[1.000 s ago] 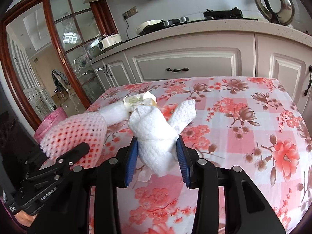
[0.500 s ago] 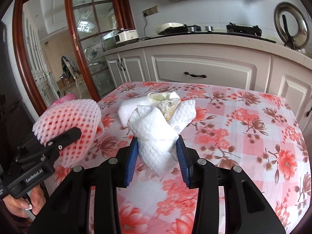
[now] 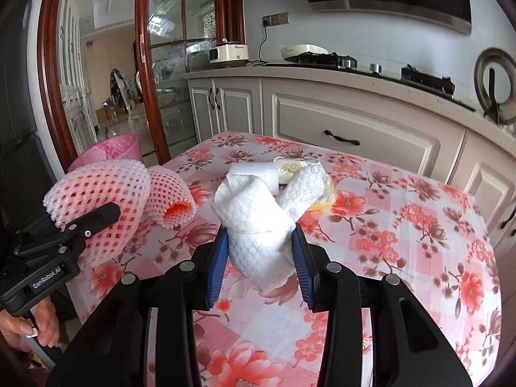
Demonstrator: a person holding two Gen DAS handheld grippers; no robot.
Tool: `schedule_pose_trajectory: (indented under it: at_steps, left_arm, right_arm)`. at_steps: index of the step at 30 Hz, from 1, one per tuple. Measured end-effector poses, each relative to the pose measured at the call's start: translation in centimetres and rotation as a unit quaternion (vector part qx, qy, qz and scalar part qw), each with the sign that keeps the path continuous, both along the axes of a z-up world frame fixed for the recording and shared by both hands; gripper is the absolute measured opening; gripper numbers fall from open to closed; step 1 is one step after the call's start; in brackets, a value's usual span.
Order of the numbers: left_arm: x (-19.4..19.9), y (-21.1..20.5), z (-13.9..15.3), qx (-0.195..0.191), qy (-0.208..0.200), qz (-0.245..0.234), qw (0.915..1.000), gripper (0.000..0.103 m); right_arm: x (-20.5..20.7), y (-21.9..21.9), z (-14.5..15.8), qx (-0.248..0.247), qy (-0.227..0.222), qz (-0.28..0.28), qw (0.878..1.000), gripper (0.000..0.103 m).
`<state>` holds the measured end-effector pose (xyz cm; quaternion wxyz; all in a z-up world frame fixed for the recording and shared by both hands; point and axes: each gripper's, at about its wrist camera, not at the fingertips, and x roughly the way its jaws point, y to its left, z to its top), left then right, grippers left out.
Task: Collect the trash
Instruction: 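Carry the foam net and white towel with both grippers over the pink bin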
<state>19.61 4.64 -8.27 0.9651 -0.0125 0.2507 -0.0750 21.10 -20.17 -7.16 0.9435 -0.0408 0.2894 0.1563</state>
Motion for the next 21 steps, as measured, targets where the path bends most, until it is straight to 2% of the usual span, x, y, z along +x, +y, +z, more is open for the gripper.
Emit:
schedule_pose_trajectory:
  at_steps: [11,21]
  left_arm:
    - [-0.6,4.6,0.6,-0.014,-0.014,0.039,0.9990,0.041]
    - [-0.8,12.2,2.2,-0.008,-0.032,0.115,0.9928,0.041]
  right_arm:
    - [0.7,7.2,1.3,-0.037,-0.023,0.053,0.998,0.038]
    - [3.3,15.7,3.0,-0.044,-0.046,0.130,0.990,0.038]
